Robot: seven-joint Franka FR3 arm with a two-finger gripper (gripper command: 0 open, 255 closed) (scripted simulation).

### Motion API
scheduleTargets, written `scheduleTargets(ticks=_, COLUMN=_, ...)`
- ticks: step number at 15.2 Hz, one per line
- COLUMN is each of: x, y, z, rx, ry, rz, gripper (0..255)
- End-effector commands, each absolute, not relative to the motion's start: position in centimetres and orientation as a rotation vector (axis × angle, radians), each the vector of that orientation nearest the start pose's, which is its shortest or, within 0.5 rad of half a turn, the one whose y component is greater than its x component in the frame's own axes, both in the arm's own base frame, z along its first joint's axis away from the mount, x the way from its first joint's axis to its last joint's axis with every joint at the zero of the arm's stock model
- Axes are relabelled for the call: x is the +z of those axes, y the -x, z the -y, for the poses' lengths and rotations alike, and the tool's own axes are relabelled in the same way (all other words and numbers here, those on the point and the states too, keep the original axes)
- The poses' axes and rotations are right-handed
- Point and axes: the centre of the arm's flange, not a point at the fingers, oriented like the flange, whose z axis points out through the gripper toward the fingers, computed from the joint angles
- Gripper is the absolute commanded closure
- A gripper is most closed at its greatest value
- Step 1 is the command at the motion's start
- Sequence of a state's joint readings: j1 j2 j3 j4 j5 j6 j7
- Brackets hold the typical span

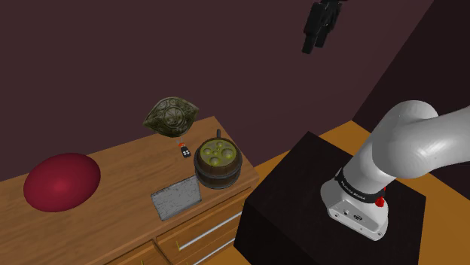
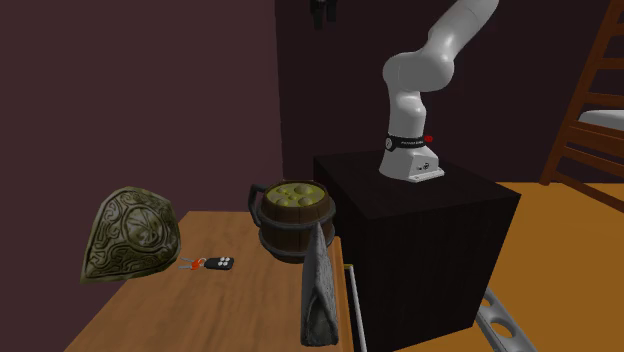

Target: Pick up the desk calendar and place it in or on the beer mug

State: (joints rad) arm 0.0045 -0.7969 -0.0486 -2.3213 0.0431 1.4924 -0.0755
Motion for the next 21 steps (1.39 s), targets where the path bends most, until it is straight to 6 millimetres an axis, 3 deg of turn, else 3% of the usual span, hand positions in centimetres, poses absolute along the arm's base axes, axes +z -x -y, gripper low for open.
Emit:
scheduleTargets(ticks=1, x=60.3, y=-29.6, z=1.3, rx=0.044, ry=3.061, rz=0.075, gripper=0)
scheduleTargets(ticks=12, x=49.8, y=-36.6, z=-5.5, rx=0.021, ry=2.986, rz=0.58, gripper=0)
scheduleTargets(ticks=21, x=41.4, y=-40.6, z=-12.8, rx=0.002, ry=2.865, rz=0.978, gripper=0)
